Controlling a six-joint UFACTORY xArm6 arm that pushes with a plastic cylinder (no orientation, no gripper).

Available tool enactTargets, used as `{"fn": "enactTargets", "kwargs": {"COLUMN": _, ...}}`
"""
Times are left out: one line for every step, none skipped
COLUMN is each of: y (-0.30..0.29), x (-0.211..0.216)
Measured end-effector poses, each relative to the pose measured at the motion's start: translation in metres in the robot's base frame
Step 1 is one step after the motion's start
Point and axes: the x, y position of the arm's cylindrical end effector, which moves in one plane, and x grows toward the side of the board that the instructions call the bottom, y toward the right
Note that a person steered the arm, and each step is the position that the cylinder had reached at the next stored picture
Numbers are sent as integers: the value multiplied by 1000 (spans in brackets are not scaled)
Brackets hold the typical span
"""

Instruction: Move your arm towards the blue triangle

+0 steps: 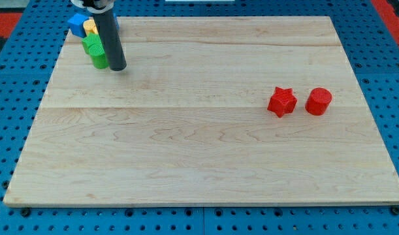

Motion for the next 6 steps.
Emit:
{"fn": "enactTargets", "kwargs": {"y": 0, "x": 0}}
{"fn": "enactTargets", "kwargs": {"y": 0, "x": 0}}
{"fn": "enactTargets", "kwargs": {"y": 24, "x": -1}}
{"fn": "enactTargets", "kwargs": {"y": 76, "x": -25}}
{"fn": "enactTargets", "kwargs": {"y": 79, "x": -63}}
{"fn": "enactTargets", "kwargs": {"y": 48, "x": -114}}
